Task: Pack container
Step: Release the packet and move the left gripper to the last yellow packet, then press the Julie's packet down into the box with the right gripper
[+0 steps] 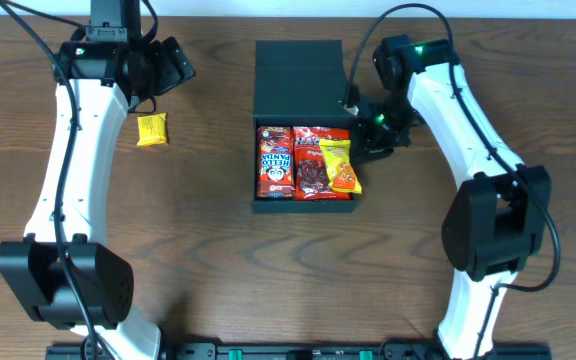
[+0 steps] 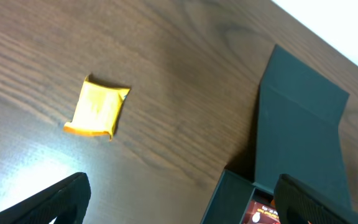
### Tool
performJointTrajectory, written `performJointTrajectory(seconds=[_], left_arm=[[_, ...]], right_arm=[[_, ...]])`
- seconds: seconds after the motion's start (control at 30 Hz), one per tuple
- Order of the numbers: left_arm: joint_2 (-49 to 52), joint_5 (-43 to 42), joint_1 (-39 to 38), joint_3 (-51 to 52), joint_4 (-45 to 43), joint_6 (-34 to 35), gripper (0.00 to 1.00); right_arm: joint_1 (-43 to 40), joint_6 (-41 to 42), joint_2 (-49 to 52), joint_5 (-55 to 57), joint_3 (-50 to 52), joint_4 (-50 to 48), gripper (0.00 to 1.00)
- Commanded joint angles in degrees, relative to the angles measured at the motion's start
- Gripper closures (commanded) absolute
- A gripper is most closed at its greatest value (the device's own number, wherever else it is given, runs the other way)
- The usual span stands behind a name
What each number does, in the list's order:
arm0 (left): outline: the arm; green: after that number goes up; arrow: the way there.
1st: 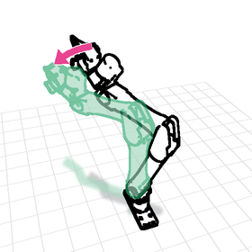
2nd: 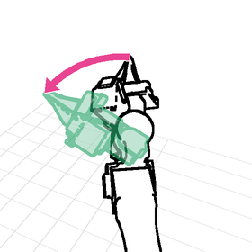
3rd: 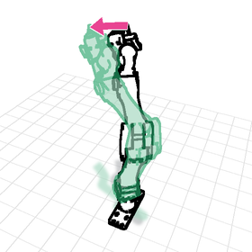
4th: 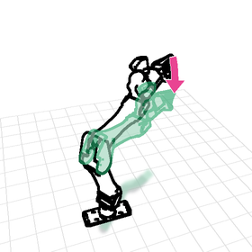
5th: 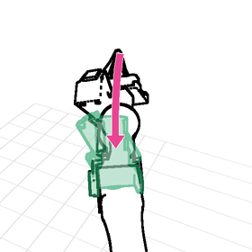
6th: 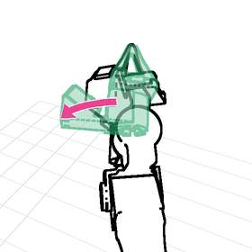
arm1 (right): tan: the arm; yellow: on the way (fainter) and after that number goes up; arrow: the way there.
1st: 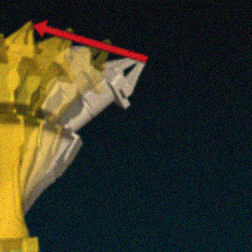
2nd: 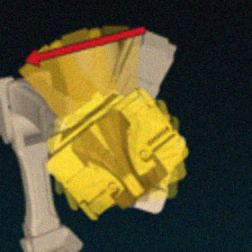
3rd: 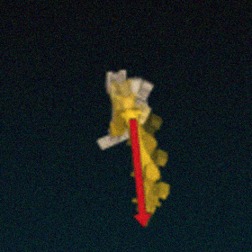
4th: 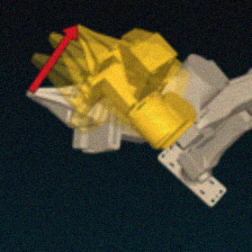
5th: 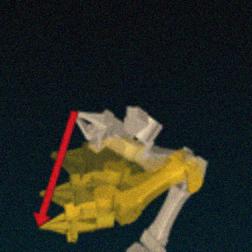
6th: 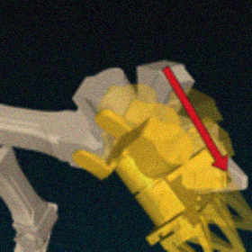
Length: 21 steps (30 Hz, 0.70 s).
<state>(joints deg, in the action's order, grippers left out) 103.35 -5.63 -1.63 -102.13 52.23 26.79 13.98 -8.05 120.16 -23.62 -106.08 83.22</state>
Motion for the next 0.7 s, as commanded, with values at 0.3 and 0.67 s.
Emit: performJointTrajectory(seconds=[0.3,0.67], left_arm=[[-0.3,0.3,0.1,-0.8,-1.8,-2.6,0.05],[-0.3,0.2,0.1,-0.8,-2.9,-2.6,0.05]], right_arm=[[2.8,-1.4,-0.8,0.5,7.5,-5.7,0.98],[3.0,-0.5,-0.8,0.5,13.1,-12.0,0.98]])
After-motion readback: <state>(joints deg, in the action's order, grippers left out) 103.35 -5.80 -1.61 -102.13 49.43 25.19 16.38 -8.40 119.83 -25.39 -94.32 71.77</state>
